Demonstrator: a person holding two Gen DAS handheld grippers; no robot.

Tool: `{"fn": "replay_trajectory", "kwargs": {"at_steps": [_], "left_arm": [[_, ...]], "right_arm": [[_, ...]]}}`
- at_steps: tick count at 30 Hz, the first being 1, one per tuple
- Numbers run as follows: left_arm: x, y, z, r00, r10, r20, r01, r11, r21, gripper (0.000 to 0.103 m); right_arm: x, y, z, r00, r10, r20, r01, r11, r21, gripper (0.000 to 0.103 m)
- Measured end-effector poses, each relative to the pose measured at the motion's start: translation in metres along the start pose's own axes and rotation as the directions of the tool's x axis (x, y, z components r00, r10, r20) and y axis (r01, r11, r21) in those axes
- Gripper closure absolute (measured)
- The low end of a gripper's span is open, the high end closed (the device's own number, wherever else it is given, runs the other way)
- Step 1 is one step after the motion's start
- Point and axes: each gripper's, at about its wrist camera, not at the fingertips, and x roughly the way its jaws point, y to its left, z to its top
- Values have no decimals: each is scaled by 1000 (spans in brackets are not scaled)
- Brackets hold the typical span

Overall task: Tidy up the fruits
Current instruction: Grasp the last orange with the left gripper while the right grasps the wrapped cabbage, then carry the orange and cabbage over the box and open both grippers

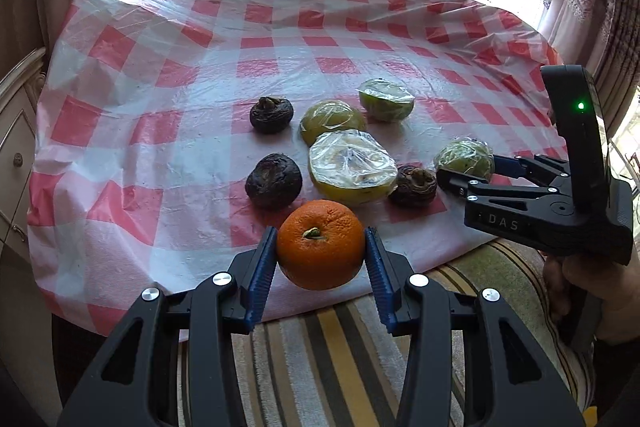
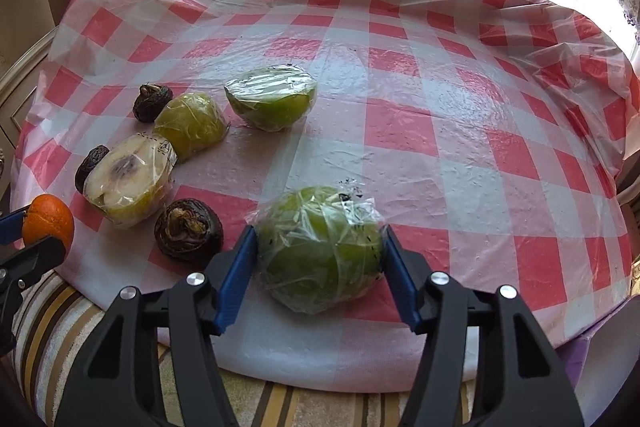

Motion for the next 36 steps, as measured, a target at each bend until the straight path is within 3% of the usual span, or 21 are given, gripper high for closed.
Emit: {"fn": "replay_trajectory", "kwargs": {"at_steps": [22, 29, 36], "left_arm": [[1, -27, -1, 1000, -18, -6, 18, 999, 44, 61], [2, -58, 5, 998, -58, -2, 58, 992, 110, 61], [5, -105, 15, 994, -105, 0, 102, 971, 215, 61]], "right_arm": [[-35, -28, -25, 998, 40, 51, -45, 992, 115, 43], [-62, -54, -38, 996, 50, 75, -62, 985, 163, 43], [-86, -108, -67, 998, -13, 69, -4, 970, 243, 43]]}}
